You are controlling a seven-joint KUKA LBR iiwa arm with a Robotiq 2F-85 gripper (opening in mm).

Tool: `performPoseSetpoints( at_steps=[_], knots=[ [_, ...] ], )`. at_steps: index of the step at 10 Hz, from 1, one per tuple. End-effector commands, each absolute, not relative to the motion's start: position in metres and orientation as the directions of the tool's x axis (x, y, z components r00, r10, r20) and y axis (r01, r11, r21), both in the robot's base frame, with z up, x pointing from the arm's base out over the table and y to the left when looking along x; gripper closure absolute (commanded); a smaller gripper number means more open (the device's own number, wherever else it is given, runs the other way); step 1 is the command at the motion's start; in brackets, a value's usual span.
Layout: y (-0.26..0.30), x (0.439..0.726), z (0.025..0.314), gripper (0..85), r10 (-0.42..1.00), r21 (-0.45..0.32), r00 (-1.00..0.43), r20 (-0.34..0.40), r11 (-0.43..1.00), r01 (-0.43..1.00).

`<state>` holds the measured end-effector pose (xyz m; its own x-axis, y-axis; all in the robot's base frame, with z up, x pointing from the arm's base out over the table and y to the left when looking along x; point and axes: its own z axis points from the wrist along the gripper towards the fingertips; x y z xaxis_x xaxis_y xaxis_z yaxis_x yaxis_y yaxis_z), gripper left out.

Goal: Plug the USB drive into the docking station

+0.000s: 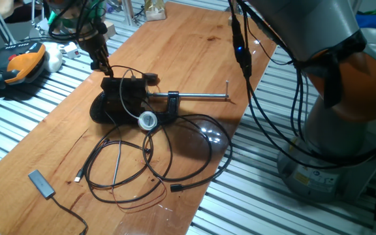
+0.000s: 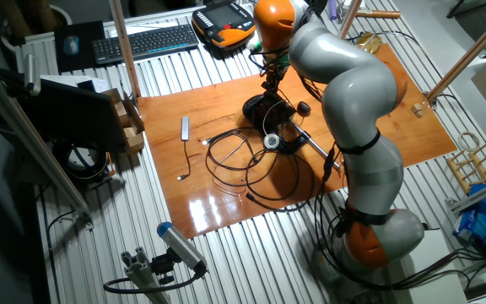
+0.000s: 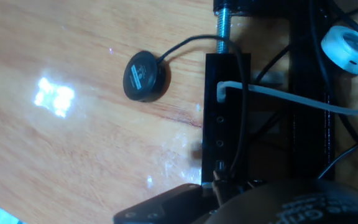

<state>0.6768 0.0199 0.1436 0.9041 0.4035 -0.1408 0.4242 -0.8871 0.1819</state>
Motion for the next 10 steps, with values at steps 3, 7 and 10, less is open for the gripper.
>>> performPoseSetpoints(
  at_steps=[3,7,10],
  knots=[
    [0.018,0.676,0.142,85.0,0.361,0.197,0.918,-0.163,-0.900,0.389],
    [0.014,0.678,0.133,85.0,0.365,0.165,0.918,-0.158,-0.907,0.388],
    [0.014,0.680,0.130,85.0,0.365,0.156,0.918,-0.153,-0.909,0.387]
  ],
)
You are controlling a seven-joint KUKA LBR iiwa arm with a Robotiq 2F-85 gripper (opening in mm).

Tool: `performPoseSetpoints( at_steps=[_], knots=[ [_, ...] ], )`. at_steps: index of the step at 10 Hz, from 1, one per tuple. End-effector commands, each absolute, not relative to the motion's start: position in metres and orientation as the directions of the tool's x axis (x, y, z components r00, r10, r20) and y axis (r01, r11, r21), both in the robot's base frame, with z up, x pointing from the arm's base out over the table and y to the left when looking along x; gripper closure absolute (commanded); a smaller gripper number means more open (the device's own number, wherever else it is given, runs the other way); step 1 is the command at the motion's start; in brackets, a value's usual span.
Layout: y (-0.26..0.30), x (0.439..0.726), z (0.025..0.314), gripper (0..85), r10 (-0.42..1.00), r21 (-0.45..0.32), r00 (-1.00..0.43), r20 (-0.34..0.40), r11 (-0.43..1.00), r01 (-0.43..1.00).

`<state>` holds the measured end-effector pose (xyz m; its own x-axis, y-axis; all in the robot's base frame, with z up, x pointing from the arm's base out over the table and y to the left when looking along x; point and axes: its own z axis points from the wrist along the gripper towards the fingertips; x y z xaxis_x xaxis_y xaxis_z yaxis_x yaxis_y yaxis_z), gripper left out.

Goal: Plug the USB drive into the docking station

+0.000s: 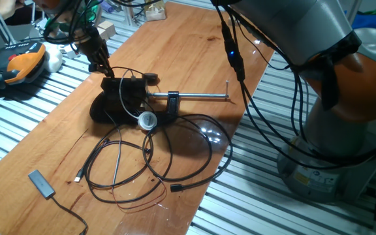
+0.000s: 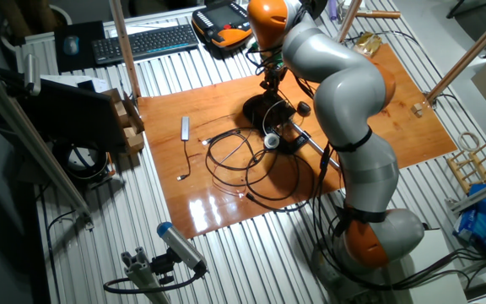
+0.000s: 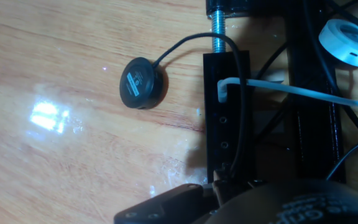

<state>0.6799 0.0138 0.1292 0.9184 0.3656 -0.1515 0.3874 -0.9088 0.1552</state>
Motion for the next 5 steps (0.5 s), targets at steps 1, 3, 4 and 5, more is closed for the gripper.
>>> performPoseSetpoints(
  at_steps=[1,3,4,5],
  knots=[
    [0.0137,0.6801,0.1283,85.0,0.366,0.154,0.919,-0.149,-0.909,0.387],
    [0.0134,0.6801,0.1276,85.0,0.366,0.153,0.919,-0.148,-0.909,0.387],
    [0.0132,0.6794,0.1270,85.0,0.365,0.151,0.919,-0.149,-0.910,0.386],
    [0.0132,0.6789,0.1267,85.0,0.365,0.147,0.919,-0.150,-0.911,0.386]
  ],
)
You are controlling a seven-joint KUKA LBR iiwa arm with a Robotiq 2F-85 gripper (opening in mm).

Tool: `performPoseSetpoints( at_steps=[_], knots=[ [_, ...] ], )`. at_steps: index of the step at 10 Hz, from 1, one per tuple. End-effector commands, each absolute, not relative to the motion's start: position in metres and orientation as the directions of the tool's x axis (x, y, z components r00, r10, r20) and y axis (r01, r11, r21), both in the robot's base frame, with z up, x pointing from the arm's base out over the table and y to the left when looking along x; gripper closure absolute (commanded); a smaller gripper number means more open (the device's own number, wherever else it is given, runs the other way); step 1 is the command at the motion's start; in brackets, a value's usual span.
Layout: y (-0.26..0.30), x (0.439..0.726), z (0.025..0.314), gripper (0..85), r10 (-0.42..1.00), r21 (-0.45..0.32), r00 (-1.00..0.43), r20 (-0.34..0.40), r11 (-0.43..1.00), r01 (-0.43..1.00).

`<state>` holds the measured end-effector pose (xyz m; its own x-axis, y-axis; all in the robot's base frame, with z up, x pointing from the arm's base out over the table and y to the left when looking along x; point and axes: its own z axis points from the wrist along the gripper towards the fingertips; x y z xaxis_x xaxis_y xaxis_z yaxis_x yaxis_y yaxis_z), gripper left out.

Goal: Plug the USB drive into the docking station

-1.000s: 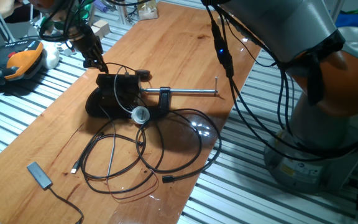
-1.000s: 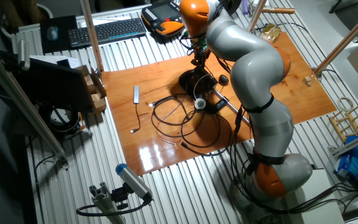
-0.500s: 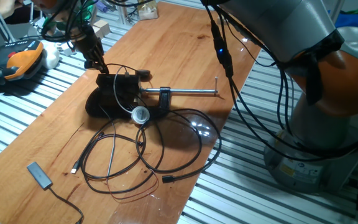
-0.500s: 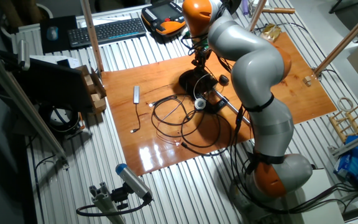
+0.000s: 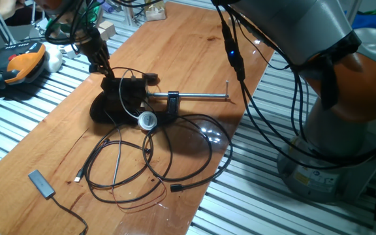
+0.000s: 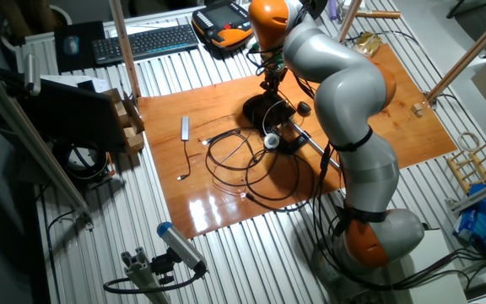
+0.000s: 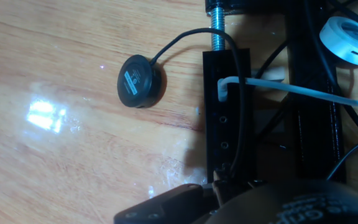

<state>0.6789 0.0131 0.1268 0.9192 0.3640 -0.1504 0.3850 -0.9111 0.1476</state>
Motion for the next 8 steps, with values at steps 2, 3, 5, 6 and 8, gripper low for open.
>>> performPoseSetpoints(
  at_steps=[2,3,5,6,8],
  knots=[
    [0.0131,0.6776,0.1259,85.0,0.362,0.140,0.920,-0.152,-0.913,0.383],
    [0.0132,0.6773,0.1254,85.0,0.362,0.138,0.920,-0.153,-0.913,0.383],
    [0.0133,0.6771,0.1258,85.0,0.363,0.136,0.919,-0.157,-0.913,0.384],
    [0.0134,0.6771,0.1256,85.0,0.363,0.136,0.919,-0.157,-0.913,0.384],
    [0.0137,0.6770,0.1252,85.0,0.361,0.136,0.919,-0.157,-0.914,0.383]
  ],
)
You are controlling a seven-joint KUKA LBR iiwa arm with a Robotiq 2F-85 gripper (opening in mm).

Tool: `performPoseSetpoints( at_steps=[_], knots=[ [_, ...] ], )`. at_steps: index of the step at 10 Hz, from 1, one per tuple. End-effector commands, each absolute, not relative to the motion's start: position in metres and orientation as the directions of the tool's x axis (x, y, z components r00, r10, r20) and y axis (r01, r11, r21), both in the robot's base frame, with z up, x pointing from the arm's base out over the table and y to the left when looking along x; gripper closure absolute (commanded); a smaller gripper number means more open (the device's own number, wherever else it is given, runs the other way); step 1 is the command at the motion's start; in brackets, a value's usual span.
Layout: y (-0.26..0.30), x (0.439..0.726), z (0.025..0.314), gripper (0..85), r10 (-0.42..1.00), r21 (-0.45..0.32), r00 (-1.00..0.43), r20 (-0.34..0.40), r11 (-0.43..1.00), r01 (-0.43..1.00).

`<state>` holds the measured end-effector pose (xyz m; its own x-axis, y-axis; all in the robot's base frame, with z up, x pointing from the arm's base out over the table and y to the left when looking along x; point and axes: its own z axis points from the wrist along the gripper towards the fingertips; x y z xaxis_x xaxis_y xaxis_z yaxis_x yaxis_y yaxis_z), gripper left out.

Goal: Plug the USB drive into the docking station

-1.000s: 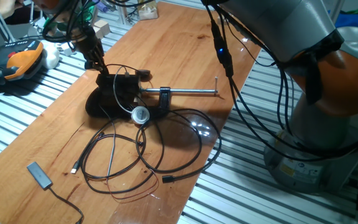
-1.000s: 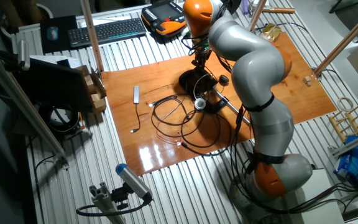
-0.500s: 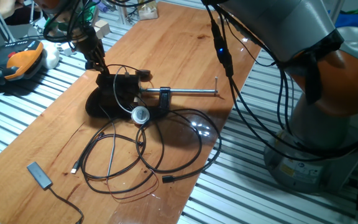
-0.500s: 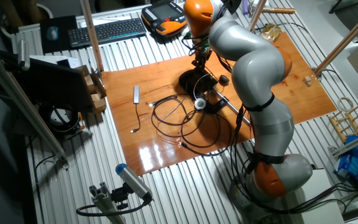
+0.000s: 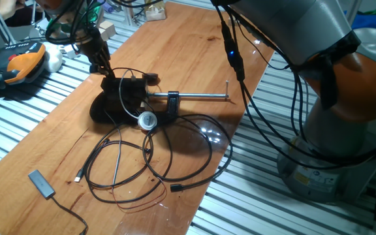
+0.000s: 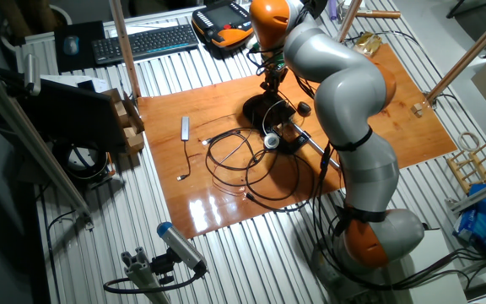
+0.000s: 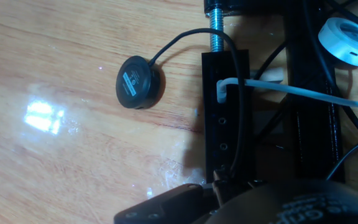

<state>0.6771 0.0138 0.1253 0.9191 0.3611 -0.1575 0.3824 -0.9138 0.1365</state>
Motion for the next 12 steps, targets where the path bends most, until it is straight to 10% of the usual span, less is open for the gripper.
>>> performPoseSetpoints(
  at_steps=[1,12],
  knots=[
    [0.0138,0.6773,0.1247,85.0,0.361,0.137,0.919,-0.159,-0.914,0.382],
    [0.0135,0.6784,0.1227,85.0,0.370,0.139,0.916,-0.157,-0.910,0.391]
  ],
)
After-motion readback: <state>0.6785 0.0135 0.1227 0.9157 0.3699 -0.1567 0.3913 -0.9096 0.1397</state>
